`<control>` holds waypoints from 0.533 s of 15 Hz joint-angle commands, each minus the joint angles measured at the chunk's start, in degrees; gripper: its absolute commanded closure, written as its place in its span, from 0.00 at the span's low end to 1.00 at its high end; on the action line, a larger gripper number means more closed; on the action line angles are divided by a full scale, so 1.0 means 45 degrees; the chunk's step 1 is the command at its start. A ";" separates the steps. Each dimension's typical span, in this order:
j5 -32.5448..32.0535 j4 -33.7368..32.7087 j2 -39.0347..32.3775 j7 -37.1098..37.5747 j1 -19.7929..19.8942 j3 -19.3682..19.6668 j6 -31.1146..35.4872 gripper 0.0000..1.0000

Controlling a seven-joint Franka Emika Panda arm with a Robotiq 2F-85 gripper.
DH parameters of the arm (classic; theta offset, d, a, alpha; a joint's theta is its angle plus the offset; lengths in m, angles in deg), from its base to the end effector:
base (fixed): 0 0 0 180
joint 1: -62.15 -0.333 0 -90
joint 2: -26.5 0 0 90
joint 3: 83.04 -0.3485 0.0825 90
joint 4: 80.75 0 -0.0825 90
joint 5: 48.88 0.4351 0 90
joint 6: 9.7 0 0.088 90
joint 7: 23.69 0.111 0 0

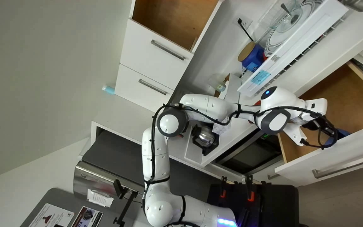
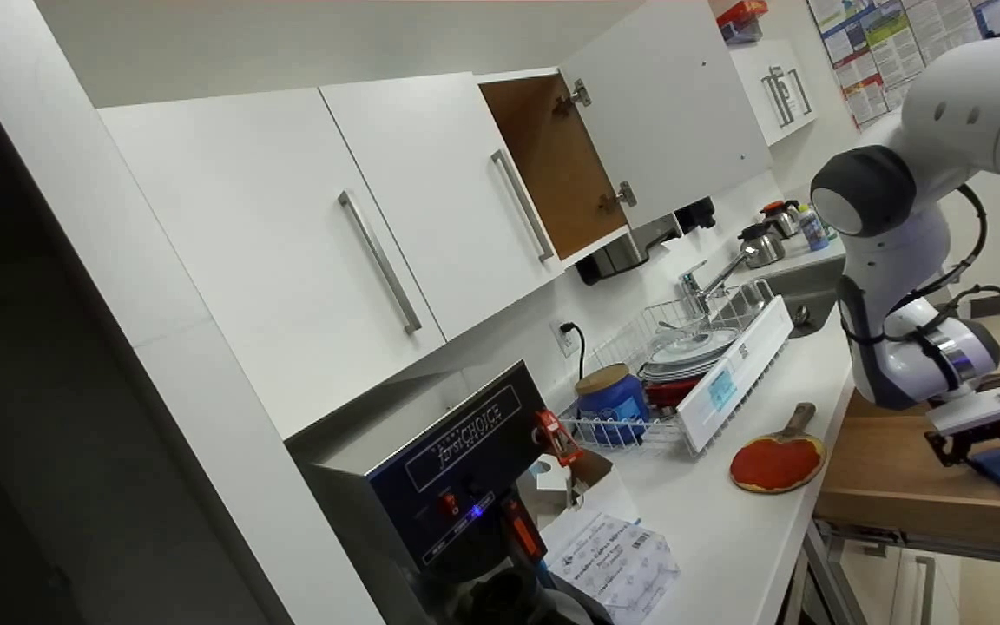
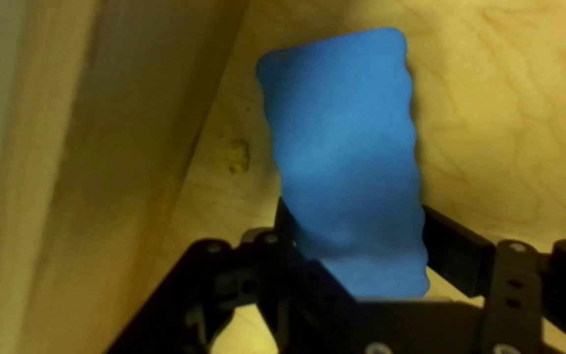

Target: Remove the blue object from the drawer.

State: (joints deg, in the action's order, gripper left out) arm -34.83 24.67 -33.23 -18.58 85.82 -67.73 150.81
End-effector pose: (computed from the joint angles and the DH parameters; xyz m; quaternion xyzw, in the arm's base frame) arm 0.4728 -0.4107 -0.0572 0.9020 -0.4245 -0.0358 0.0708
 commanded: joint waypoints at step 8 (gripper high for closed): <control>0.0074 0.3122 0.2972 0.0514 -0.0053 0.0395 0.0929 0.65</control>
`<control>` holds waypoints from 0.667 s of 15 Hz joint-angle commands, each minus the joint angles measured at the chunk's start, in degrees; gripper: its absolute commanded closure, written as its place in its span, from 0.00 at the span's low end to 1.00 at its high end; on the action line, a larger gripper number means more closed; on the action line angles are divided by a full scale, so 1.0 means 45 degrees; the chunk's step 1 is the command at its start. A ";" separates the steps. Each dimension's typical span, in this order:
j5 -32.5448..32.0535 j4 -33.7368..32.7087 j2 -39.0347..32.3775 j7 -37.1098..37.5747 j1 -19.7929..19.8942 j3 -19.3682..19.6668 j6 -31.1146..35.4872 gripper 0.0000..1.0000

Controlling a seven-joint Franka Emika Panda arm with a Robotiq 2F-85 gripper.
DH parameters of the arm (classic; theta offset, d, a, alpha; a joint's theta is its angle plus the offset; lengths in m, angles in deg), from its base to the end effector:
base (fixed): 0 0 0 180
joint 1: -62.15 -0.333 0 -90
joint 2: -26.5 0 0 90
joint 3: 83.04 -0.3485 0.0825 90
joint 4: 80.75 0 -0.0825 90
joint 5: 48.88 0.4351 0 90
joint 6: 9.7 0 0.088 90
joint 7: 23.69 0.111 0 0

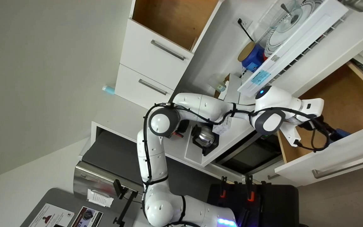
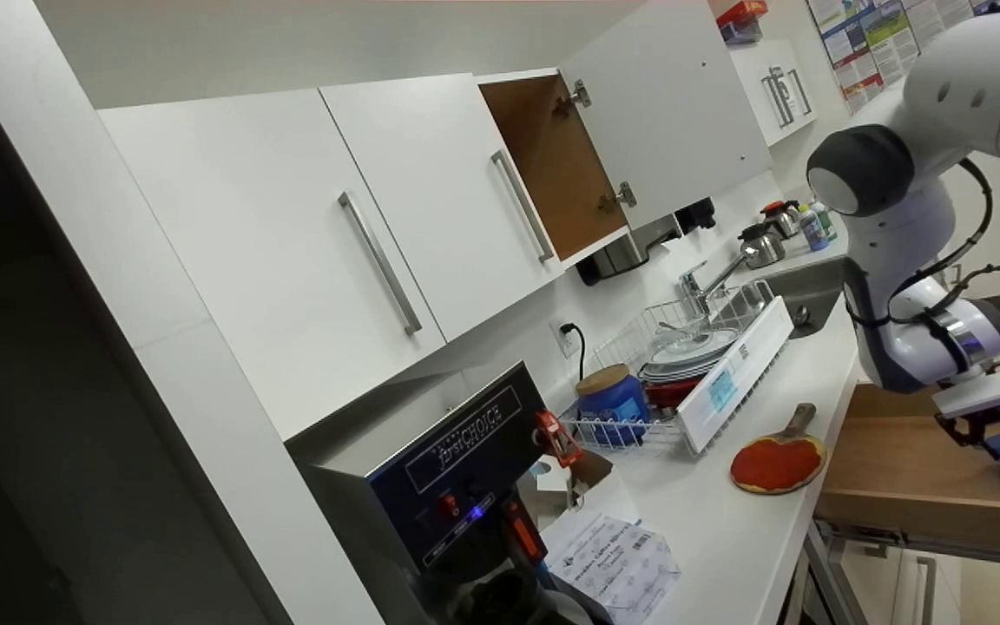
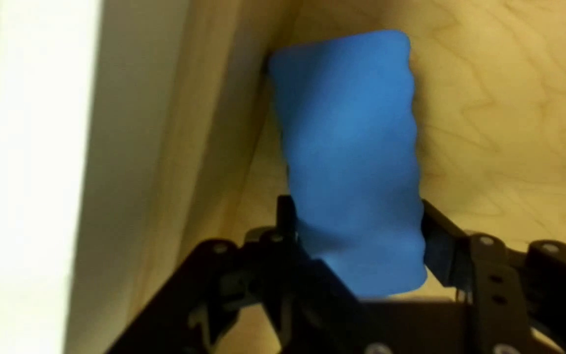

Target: Remove the blue object from the drawer.

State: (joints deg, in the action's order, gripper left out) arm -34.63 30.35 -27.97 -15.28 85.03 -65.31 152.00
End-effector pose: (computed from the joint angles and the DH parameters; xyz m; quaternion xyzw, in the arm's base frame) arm 0.4504 -0.4204 -0.0210 0.8807 -0.4654 -0.0259 0.0843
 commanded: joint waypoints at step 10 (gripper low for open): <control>-0.0185 0.6450 0.6794 -0.0796 0.0104 -0.0661 0.3383 0.65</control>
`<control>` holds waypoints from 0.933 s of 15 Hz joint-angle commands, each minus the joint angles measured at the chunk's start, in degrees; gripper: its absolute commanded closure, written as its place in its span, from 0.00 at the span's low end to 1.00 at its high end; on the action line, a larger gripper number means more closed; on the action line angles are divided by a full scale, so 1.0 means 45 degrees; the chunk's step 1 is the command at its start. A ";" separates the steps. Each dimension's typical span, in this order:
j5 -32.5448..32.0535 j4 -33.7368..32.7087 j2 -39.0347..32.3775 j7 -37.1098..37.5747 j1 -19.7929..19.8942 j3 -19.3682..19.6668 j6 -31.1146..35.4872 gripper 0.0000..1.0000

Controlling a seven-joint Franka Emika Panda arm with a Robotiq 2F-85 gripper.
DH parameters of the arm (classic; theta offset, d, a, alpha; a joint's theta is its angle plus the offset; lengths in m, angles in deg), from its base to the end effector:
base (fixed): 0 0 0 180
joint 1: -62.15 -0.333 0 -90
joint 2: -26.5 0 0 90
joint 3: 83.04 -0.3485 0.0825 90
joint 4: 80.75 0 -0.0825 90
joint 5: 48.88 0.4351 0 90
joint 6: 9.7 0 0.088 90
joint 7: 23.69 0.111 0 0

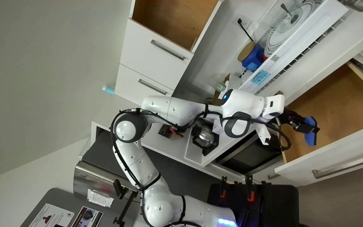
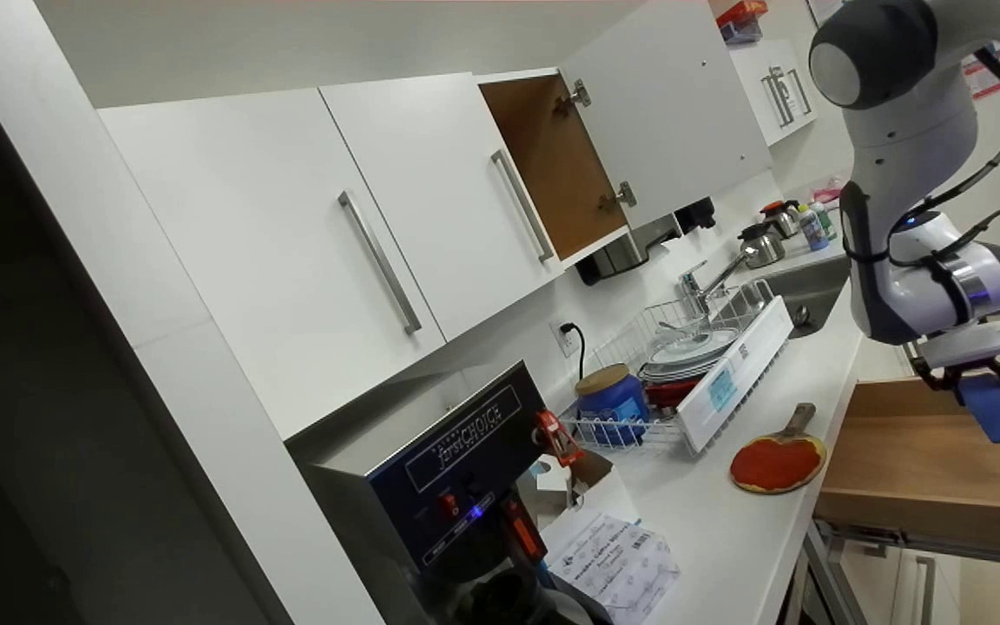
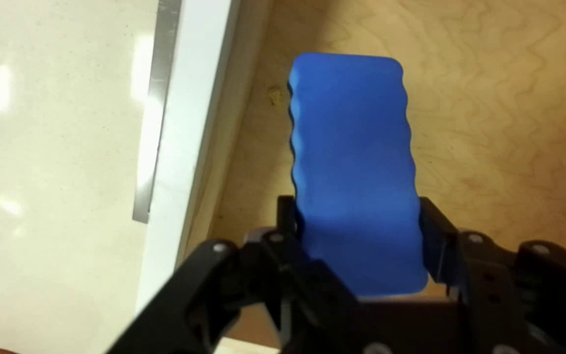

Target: Remove the blue object from the drawer.

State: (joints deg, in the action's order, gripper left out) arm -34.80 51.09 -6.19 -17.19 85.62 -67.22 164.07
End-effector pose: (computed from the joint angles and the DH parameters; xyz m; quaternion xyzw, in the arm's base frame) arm 0.4162 -0.3782 0.1033 0.8758 -0.4703 0.0810 0.0727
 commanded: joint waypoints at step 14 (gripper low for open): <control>0.2455 0.4354 0.7771 -0.1394 -0.0643 -0.5475 -0.0340 0.65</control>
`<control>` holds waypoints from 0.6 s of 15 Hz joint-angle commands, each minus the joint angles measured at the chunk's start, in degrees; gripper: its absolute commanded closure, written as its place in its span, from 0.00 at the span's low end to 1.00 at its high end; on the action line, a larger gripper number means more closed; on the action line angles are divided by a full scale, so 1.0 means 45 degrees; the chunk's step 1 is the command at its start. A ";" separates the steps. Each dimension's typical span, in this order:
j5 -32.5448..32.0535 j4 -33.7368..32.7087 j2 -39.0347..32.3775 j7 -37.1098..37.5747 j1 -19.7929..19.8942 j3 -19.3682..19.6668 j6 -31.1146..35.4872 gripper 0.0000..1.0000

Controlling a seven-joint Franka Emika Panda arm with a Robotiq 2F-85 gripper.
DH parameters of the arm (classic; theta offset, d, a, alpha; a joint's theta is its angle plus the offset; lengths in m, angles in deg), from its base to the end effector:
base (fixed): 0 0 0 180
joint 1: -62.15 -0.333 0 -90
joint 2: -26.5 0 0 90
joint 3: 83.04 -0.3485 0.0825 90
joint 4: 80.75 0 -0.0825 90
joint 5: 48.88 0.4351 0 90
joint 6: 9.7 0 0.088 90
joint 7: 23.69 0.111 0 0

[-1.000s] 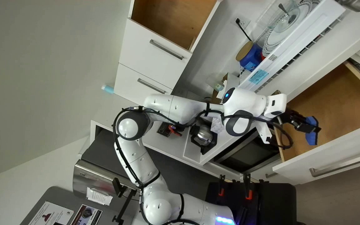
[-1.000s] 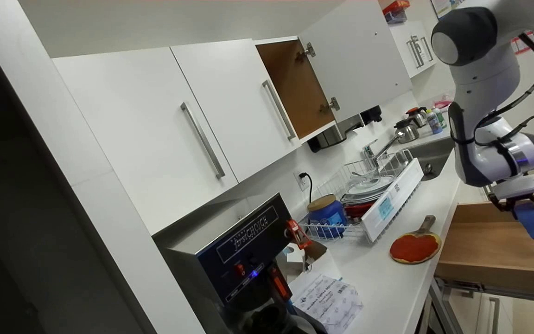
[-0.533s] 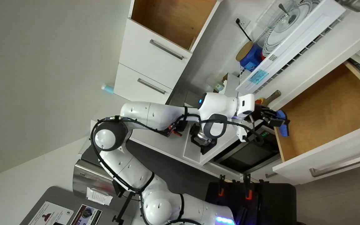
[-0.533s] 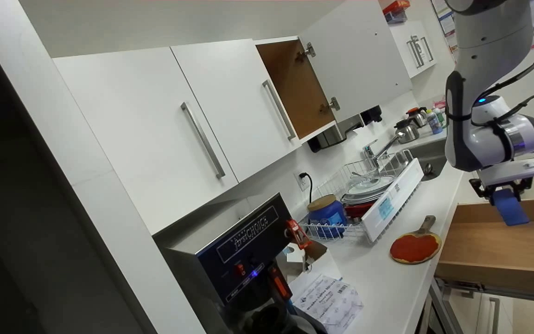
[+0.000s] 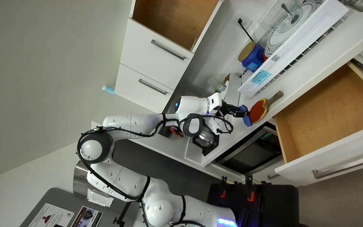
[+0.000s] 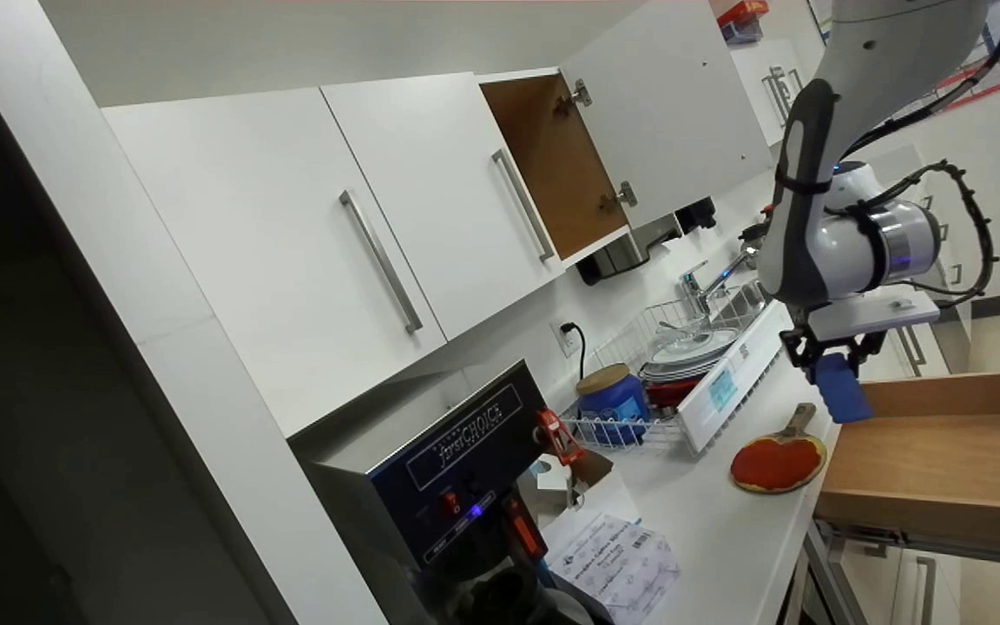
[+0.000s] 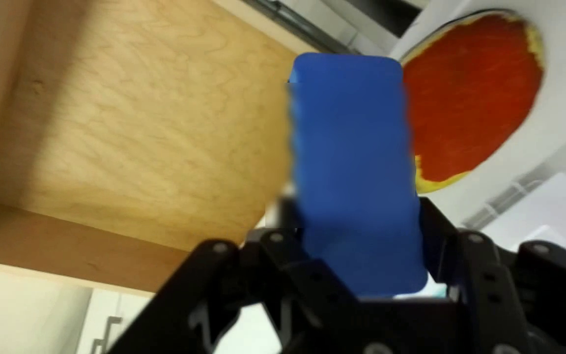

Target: Remove the blue object from the drawer.

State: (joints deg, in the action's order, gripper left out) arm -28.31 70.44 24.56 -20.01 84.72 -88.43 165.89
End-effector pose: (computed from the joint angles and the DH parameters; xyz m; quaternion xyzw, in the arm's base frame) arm 0.4540 -0.1693 0.2564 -0.9179 0.3441 -0.1959 0.0268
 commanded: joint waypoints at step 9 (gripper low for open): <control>0.1178 -0.1901 0.0302 -0.2892 -0.1644 -0.1505 -0.3166 0.65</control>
State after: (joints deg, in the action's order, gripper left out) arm -21.73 65.28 27.65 -30.35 77.66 -94.93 155.92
